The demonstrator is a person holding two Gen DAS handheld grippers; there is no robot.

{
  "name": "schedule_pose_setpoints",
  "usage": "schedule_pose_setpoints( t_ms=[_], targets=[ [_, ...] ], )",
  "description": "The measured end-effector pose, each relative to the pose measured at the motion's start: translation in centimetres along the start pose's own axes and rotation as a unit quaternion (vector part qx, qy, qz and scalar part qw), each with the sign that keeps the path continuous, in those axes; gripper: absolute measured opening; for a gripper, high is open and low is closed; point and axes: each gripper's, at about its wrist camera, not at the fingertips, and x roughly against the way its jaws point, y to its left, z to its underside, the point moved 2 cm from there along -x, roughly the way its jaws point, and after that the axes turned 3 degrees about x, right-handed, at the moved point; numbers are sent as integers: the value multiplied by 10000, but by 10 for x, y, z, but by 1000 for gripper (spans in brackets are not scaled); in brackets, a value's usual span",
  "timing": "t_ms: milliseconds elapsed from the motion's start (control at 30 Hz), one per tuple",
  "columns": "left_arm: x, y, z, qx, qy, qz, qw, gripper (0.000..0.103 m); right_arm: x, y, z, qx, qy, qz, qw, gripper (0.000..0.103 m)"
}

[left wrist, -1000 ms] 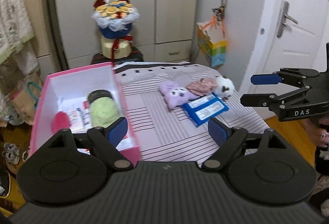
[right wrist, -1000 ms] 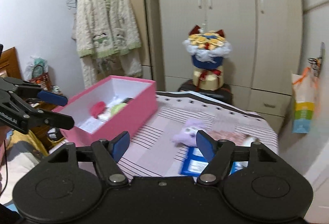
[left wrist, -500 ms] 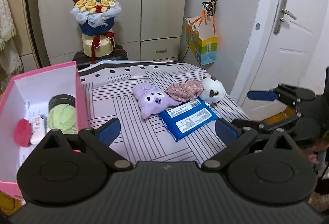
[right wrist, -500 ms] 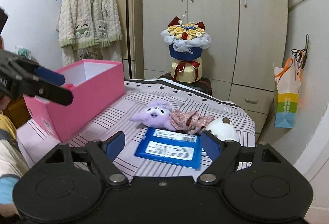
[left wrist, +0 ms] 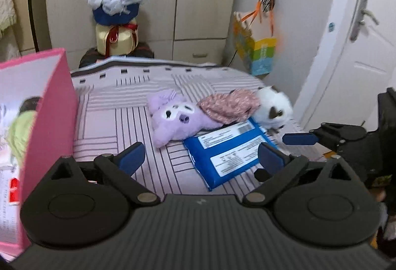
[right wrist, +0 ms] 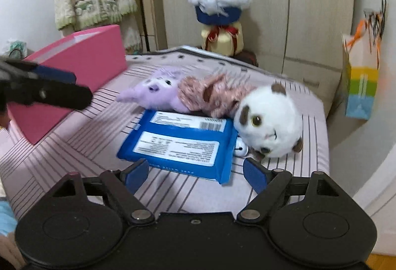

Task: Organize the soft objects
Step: 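Move the left tool back to the blue wet-wipes pack, then close the left tool on the blue wet-wipes pack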

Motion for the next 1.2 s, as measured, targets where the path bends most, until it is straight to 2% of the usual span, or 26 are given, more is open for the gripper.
schedule_pose_setpoints(
  t_ms=[200, 300, 333, 400, 467, 567, 700, 800, 933, 1000, 1067, 1200],
  targets=[
    [-37, 11, 7, 613, 243, 33, 9978, 95, -21, -14, 0, -659, 161, -65, 9977, 87],
    [-53, 21, 10, 1127, 518, 312, 9918, 94, -23, -16, 0, -867, 67, -117, 9961, 86],
    [-57, 22, 11, 1218, 628, 363, 9899, 87, -23, -17, 0, -934, 48, -133, 9955, 85],
    [-65, 23, 14, 1223, 776, 316, 9889, 83, -25, -18, -1, -1004, 23, -141, 9948, 72],
    [-66, 20, 17, 1140, 657, 231, 9910, 79, -25, -16, -2, -1041, 8, -214, 9943, 62],
    [-67, 18, 20, 1187, 558, 343, 9908, 75, -24, -10, 1, -1058, -70, -193, 9942, 58],
    [-65, 11, 27, 1172, 435, 532, 9907, 54, -22, 1, 5, -1000, -167, -107, 9948, 53],
    [-63, 11, 30, 1370, 363, 593, 9881, 51, -20, 10, 7, -928, -238, 75, 9954, 52],
    [-55, 13, 33, 1501, 383, 688, 9855, 51, -14, 20, 12, -843, -293, 37, 9960, 53],
    [-50, 13, 35, 1520, 449, 709, 9848, 52, -9, 27, 15, -794, -295, -1, 9964, 62],
    [-44, 14, 37, 1630, 565, 852, 9813, 57, -4, 36, 17, -730, -272, -42, 9970, 70],
    [-35, 11, 40, 1591, 716, 889, 9806, 61, 6, 52, 22, -662, -251, -71, 9975, 79]
  ],
)
